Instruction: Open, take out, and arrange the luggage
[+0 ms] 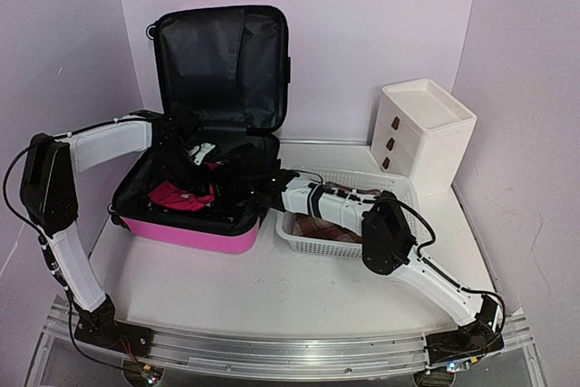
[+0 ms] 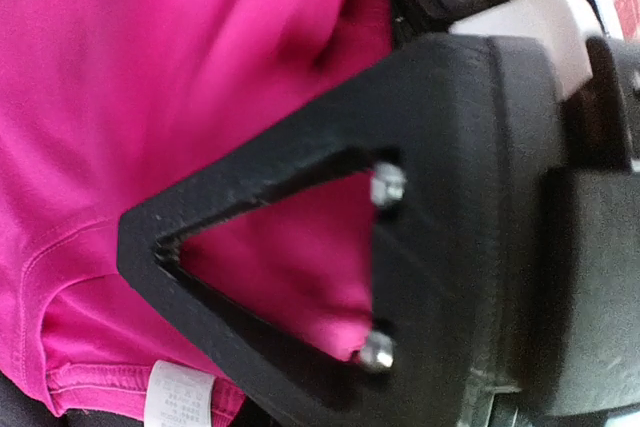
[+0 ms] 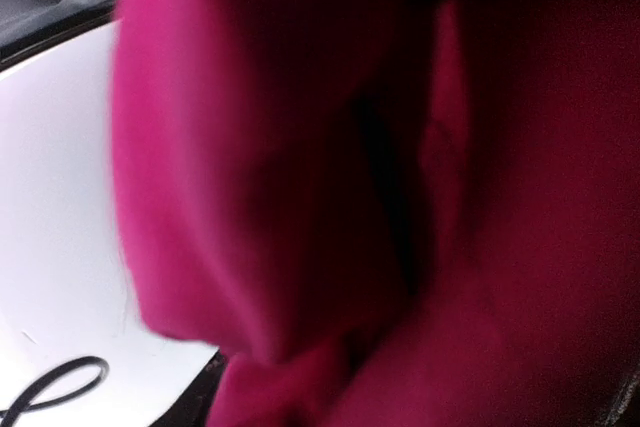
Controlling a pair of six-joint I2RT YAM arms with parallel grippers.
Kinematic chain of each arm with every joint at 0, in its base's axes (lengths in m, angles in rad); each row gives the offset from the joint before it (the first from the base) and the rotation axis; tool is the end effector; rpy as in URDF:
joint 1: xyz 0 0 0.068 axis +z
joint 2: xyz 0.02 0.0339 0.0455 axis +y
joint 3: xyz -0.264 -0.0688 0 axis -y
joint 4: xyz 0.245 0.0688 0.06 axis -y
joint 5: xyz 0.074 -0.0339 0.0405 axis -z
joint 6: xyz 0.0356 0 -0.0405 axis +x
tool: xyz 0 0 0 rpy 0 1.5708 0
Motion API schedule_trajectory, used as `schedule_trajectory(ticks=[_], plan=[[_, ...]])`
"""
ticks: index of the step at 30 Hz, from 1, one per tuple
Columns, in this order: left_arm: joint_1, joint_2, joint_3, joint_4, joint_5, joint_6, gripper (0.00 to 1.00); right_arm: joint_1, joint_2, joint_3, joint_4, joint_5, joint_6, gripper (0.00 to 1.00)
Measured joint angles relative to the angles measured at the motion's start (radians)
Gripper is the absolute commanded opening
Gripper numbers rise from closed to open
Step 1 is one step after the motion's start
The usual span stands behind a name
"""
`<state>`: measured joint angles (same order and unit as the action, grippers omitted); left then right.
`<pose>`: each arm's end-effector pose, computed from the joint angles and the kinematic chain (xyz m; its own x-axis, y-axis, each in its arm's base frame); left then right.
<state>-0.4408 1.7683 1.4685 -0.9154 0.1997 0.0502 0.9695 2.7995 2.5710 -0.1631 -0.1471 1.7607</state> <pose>0.3239 -0.1606 0.2553 -0.8226 0.4425 -0.3570 0.5226 0.8358 -0.1683 0.3475 0.5158 0.1633 -0.8355 0.4992 0.2294 0.3805 0.2245 0.8971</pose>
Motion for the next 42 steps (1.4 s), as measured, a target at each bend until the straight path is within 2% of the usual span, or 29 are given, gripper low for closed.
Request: schedule_trajectory(ticks=[3, 5, 7, 10, 12, 15, 21, 26, 36, 42], plan=[[-0.008, -0.003, -0.005, 0.001, 0.0, -0.003, 0.06, 0.001, 0.003, 0.0, 0.011, 0.005, 0.016, 0.21], [-0.008, -0.007, -0.005, 0.004, -0.002, -0.003, 0.21, 0.001, 0.003, -0.003, 0.012, 0.006, 0.014, 0.03], [-0.008, -0.021, -0.013, 0.008, -0.011, -0.005, 0.36, 0.002, 0.003, -0.013, 0.02, 0.007, 0.011, 0.0], [-0.008, -0.064, -0.04, 0.01, -0.008, -0.019, 0.5, 0.003, 0.003, -0.027, 0.028, 0.008, -0.002, 0.0], [-0.009, -0.118, -0.066, 0.009, 0.0, -0.028, 0.57, 0.005, 0.003, -0.042, 0.038, 0.007, -0.023, 0.0], [-0.004, -0.238, -0.102, 0.002, 0.007, -0.039, 0.63, 0.006, -0.001, -0.072, 0.05, 0.004, -0.065, 0.0], [0.017, -0.506, -0.133, -0.002, -0.011, -0.081, 0.65, 0.006, -0.045, -0.152, 0.047, -0.014, -0.206, 0.0], [0.018, -0.644, -0.174, -0.019, -0.018, -0.113, 0.66, 0.0, -0.195, -0.32, 0.029, -0.042, -0.343, 0.0], [0.018, -0.702, -0.254, -0.037, -0.015, -0.161, 0.65, -0.08, -0.545, -0.669, 0.011, -0.178, -0.532, 0.0], [0.018, -0.701, -0.262, -0.037, 0.005, -0.182, 0.63, -0.236, -0.728, -0.919, -0.047, -0.306, -0.626, 0.0]])
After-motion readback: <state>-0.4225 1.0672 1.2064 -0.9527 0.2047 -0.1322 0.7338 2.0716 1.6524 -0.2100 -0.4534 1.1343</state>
